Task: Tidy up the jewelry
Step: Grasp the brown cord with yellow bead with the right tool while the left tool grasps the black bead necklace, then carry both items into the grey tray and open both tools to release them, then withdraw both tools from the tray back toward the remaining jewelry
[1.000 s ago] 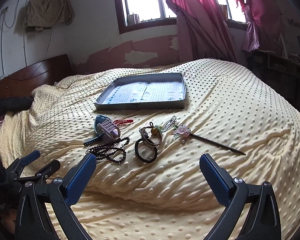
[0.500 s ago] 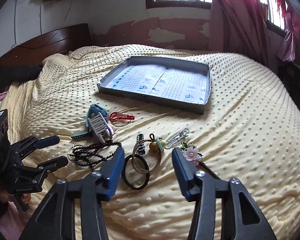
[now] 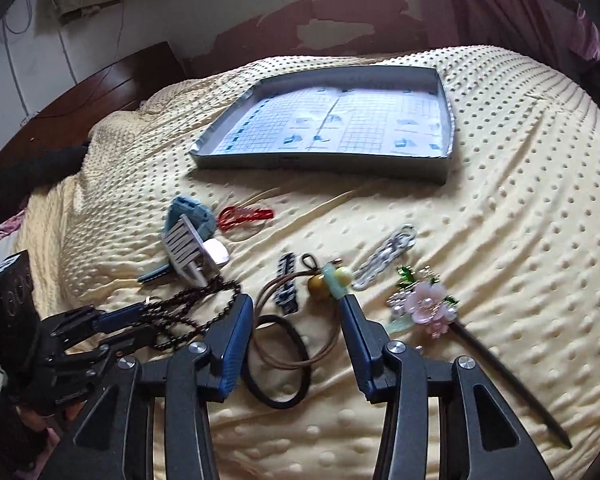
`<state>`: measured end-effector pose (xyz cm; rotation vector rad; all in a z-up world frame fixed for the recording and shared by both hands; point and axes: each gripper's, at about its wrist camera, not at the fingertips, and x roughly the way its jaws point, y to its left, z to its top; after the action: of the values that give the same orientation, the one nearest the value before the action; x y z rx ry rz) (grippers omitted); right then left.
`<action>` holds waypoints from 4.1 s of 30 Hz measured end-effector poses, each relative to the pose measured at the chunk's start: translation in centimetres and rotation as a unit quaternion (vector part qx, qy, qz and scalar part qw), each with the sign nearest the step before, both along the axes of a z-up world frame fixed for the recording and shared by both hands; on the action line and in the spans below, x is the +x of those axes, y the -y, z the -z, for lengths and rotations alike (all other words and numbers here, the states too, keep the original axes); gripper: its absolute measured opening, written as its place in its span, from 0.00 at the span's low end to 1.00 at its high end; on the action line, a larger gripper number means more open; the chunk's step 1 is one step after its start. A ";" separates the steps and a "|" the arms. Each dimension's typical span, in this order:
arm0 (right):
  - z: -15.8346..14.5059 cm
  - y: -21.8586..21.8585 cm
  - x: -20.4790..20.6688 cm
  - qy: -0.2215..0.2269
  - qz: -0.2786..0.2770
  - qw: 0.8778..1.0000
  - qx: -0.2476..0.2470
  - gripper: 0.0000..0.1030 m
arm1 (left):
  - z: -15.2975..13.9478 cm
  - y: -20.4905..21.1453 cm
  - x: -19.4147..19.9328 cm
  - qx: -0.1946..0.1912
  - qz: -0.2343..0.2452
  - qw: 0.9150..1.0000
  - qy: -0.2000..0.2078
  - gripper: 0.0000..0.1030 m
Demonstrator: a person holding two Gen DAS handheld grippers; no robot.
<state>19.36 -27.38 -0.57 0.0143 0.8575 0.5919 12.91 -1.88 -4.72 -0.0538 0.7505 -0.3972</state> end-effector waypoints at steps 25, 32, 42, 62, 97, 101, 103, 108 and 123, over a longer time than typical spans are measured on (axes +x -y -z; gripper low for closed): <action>-2.0 -0.6 -2.2 0.049 0.002 0.999 0.005 0.03 | -3.7 2.5 -2.0 -0.019 -0.011 1.000 0.017 0.03; -3.6 -0.5 -3.7 0.063 -0.007 0.997 0.048 0.03 | -6.8 3.3 -1.9 -0.019 -0.019 1.000 0.006 0.03; -6.1 0.5 -2.3 0.075 -0.005 0.992 0.099 0.03 | -12.8 3.7 -0.6 -0.033 -0.023 0.999 0.022 0.03; -4.7 -3.3 16.6 0.061 0.025 0.991 0.114 0.03 | -12.8 0.2 20.9 -0.089 -0.103 0.989 0.060 0.03; -9.9 1.6 -0.3 0.220 0.054 0.973 0.041 1.00 | -13.8 -0.8 5.1 -0.063 -0.136 0.975 0.167 0.99; -10.0 1.9 -4.5 0.238 0.071 0.968 0.046 1.00 | -13.4 0.0 1.0 -0.034 -0.137 0.970 0.197 0.99; -9.7 2.0 -5.9 0.236 0.072 0.968 0.050 1.00 | -12.9 0.3 -0.6 -0.032 -0.129 0.972 0.193 0.99; -8.9 1.8 -8.9 0.225 0.080 0.970 0.042 1.00 | -11.7 0.5 -4.2 -0.032 -0.119 0.972 0.198 0.99; -4.3 0.9 -10.7 0.126 0.056 0.990 -0.003 1.00 | -4.7 -1.9 -6.9 0.008 -0.105 0.990 0.092 0.99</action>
<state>8.65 -28.27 3.73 -0.0181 0.6082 0.4729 6.02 -0.02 -0.06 -0.0803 0.5588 -0.1917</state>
